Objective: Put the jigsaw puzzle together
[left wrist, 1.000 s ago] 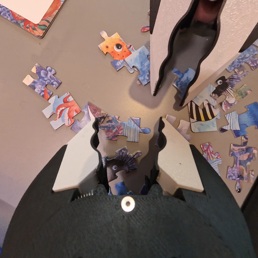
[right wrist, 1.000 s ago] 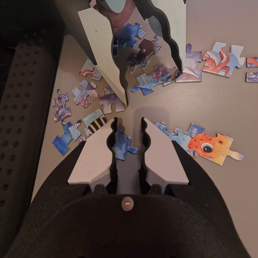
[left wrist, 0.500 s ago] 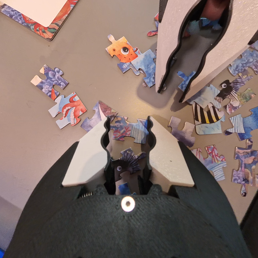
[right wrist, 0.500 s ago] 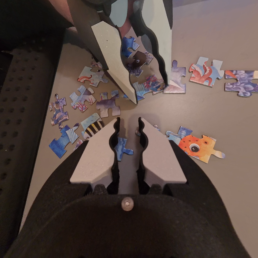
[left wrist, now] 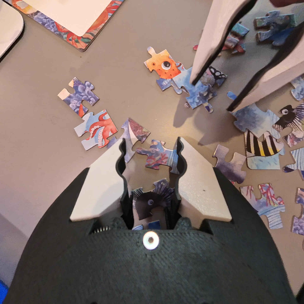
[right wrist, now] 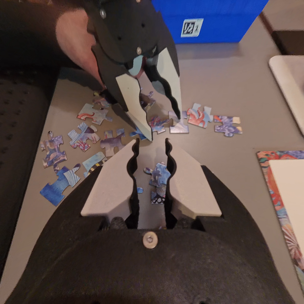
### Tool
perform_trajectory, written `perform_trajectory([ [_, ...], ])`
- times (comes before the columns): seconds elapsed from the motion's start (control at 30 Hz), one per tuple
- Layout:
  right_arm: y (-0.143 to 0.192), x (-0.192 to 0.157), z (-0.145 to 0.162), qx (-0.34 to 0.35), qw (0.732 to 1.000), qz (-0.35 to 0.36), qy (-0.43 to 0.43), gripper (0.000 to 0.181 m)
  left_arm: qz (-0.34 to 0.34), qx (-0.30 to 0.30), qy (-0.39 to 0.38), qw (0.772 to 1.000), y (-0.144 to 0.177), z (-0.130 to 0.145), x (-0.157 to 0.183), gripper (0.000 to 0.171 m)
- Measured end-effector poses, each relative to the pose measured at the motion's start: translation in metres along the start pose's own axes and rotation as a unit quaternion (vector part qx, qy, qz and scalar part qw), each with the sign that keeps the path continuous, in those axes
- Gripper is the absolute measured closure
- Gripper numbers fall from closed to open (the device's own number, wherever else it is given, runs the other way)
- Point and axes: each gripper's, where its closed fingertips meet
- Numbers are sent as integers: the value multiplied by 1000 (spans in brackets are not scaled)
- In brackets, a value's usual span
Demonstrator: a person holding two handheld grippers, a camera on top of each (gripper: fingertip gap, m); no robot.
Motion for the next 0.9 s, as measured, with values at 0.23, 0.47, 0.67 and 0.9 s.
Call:
perform_trajectory([
  [0.23,31,2,-53,68,993,84,56,125,-22,3,27,999,2,-4,-11,79],
  [0.47,51,-50,-132,126,980,82,131,104,-17,-1,19,1000,-2,-4,-8,74],
  [0.67,54,-107,-227,199,960,11,197,81,-28,3,11,1000,-4,-5,-9,75],
  [0.9,25,-190,-326,262,915,-197,233,66,-35,10,17,999,-4,-4,-15,77],
])
Point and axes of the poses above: each gripper's, where its closed fingertips meet, y back along the fingers, z out of its underside, x = y × z across the jaws, and after that the axes turned 2 degrees about -z, right-handed
